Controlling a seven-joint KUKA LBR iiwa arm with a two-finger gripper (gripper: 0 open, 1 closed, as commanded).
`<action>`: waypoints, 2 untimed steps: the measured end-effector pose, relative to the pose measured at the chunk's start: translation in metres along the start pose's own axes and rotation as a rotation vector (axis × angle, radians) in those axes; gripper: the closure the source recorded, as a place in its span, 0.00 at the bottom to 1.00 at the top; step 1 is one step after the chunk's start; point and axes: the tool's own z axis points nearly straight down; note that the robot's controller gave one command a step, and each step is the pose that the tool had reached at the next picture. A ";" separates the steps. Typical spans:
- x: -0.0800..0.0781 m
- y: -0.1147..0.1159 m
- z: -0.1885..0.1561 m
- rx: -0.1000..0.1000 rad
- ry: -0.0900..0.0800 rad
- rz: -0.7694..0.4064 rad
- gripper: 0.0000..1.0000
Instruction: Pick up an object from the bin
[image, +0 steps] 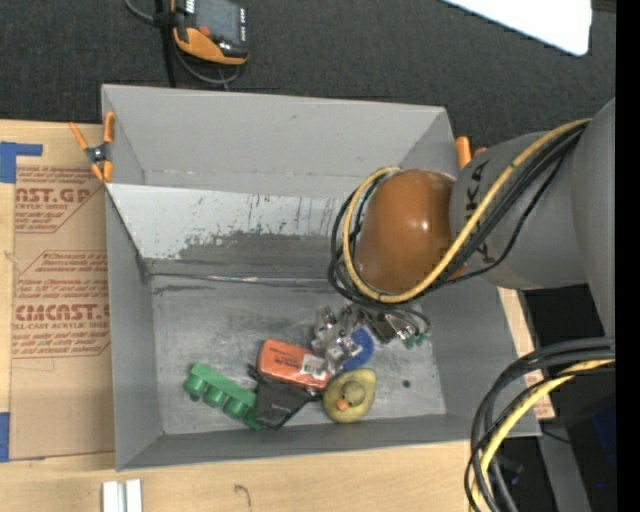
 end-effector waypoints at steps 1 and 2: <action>0.001 -0.001 -0.029 -0.002 0.004 0.013 1.00; 0.002 0.004 -0.065 0.001 0.000 0.013 1.00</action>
Offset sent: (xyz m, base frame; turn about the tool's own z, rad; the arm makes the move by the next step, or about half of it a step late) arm -0.0049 0.0038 0.0718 0.0119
